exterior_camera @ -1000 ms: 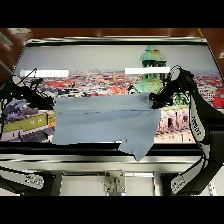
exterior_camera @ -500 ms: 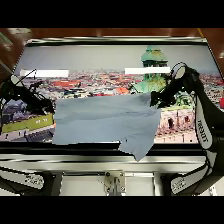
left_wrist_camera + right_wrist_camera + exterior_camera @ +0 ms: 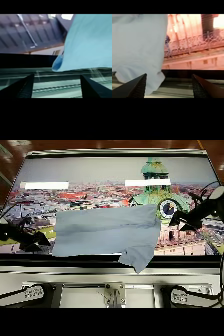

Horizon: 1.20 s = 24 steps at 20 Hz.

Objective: Fold the shirts.

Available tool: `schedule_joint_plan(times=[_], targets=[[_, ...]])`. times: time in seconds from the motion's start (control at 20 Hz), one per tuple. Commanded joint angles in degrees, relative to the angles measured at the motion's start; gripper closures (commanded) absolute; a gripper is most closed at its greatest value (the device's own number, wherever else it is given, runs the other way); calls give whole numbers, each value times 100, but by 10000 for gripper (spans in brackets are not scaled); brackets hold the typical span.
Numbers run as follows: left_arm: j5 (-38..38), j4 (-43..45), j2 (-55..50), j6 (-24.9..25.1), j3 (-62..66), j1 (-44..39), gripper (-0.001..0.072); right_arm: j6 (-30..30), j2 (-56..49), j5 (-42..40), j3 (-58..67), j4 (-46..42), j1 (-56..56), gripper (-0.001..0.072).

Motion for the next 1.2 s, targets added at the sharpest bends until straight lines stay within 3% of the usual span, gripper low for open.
schedule_joint_plan(times=[0.0, 0.35, 0.4, 0.5, 0.55, 0.65, 0.75, 0.85, 0.95, 1.15], targets=[[739, -721, 306, 452, -1104, 293, -10, -343, 264, -417, -813, 903, -243, 34], [1628, -986, 306, 431, -1639, 240, -6, -280, 264, -732, -942, 944, -149, 34], [1707, -1084, 306, 431, -1639, 240, 27, -238, 264, -730, -942, 944, -149, 34], [1746, -1235, 306, 431, -1639, 240, 389, -138, 264, -728, -942, 940, -149, 34], [1744, -1272, 306, 431, -1639, 240, 532, -94, 264, -710, -942, 914, -149, 34], [1733, -1287, 306, 431, -1637, 240, 671, -9, 264, -546, -966, 660, -149, 34], [1655, -1285, 308, 442, -1631, 240, 672, 138, 280, -258, -1224, 540, -142, 34], [1565, -1285, 315, 544, -1622, 240, 672, -120, 498, -302, -1810, 640, 114, 34], [1532, -1290, 321, 564, -1622, 240, 672, 94, 769, -885, -2509, 321, 479, 34], [1419, -1305, 321, 686, -1622, 243, 671, 240, 807, -1823, -3351, 560, 1054, 34]])
